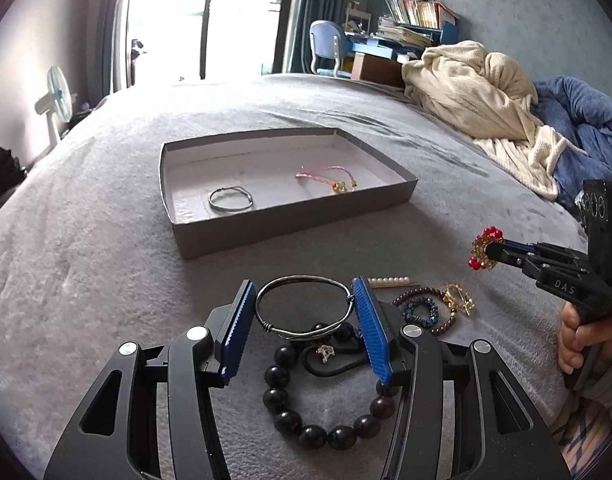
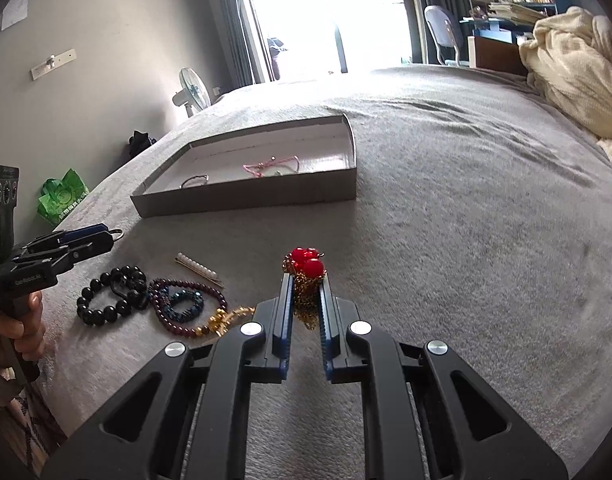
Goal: Organize jewelry
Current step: 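Carry the bangle and red charm into the tray and open both grippers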
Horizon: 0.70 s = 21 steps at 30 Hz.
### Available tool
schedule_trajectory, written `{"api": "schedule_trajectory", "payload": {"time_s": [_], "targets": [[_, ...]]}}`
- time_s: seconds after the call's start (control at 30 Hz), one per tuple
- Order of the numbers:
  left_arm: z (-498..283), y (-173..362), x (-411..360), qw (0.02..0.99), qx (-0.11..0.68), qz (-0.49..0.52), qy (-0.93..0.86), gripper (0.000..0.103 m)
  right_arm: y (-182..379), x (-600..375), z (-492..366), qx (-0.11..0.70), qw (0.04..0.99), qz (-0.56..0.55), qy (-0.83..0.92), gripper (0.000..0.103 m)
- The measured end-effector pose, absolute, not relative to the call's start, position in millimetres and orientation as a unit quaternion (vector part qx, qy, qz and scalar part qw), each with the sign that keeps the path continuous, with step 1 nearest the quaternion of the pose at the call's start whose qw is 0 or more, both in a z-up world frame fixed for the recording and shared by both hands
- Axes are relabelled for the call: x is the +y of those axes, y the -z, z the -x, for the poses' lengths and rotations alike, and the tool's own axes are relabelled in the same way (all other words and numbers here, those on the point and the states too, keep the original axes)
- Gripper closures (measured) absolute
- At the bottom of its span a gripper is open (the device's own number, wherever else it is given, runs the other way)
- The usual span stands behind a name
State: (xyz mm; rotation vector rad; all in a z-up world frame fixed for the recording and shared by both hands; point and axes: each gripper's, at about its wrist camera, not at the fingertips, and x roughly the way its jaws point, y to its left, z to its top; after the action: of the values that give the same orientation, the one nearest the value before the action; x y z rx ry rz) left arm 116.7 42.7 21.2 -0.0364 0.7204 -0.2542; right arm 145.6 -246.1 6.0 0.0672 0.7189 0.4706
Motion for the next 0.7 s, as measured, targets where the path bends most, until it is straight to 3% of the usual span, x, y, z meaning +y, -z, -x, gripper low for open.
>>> {"api": "schedule_trajectory", "payload": {"time_s": [0.7], "targets": [[-151,-41,46,0.935,0.335,0.007,0.118,0.051,-42,-221,-182,0.32,0.914,-0.026,-0.248,0.091]]}}
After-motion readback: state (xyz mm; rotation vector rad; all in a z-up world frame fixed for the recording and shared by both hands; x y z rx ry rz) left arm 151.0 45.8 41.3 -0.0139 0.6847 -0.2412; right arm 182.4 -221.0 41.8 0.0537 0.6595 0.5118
